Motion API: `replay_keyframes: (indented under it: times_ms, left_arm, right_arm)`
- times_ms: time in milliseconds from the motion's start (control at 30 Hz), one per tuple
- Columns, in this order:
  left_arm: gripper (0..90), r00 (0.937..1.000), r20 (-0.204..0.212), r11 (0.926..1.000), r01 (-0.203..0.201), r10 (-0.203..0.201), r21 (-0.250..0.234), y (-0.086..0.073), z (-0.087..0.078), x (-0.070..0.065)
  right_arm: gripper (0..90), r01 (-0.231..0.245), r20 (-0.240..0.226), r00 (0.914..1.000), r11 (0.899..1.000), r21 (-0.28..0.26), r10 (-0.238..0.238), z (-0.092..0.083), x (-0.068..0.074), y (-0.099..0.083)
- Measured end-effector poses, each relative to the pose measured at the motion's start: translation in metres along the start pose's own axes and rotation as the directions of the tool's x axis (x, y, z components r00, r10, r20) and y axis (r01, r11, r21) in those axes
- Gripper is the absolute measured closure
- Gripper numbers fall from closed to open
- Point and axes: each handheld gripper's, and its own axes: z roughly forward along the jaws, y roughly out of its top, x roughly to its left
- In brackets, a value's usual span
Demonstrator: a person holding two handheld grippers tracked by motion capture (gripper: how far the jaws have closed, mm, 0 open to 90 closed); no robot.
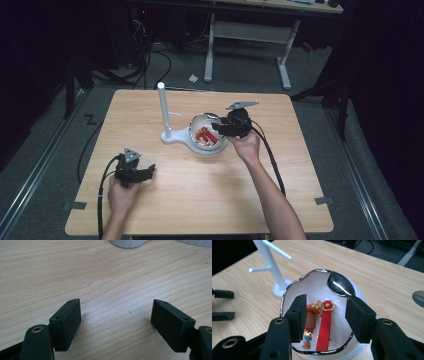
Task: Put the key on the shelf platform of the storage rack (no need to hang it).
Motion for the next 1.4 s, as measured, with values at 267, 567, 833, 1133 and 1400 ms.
replay_keyframes:
  times_ms: [267,567,833,1133,1400]
  left_arm:
    - [24.7,1.0000,0.002,1.0000,-0.001,0.001,-0.001,0.000,0.000,0.000]
    - [24.6,1.0000,0.005,1.0000,0.000,0.000,0.000,0.000,0.000,0.000]
    - [24.7,1.0000,0.006,1.0000,0.003,-0.003,-0.002,0.000,0.000,0.001]
    - [24.9,1.0000,0.001,1.0000,-0.001,0.001,-0.001,0.000,0.000,0.000]
    - [24.9,1.0000,0.000,1.0000,0.000,0.000,-0.002,0.000,0.000,0.000]
  right_arm:
    - [51.2,0.006,0.009,0.9999,1.000,-0.012,-0.006,-0.013,-0.002,0.001]
    - [49.2,-0.037,-0.002,0.9993,0.998,-0.050,0.037,-0.028,-0.011,-0.004]
    - [47.6,-0.035,0.027,0.9989,0.997,-0.066,0.037,-0.042,-0.018,-0.007]
    - [45.6,-0.039,0.057,0.9974,0.996,-0.081,0.044,-0.061,-0.024,-0.009]
    - [45.6,-0.038,0.066,0.9968,0.994,-0.104,0.045,-0.076,-0.027,-0.013]
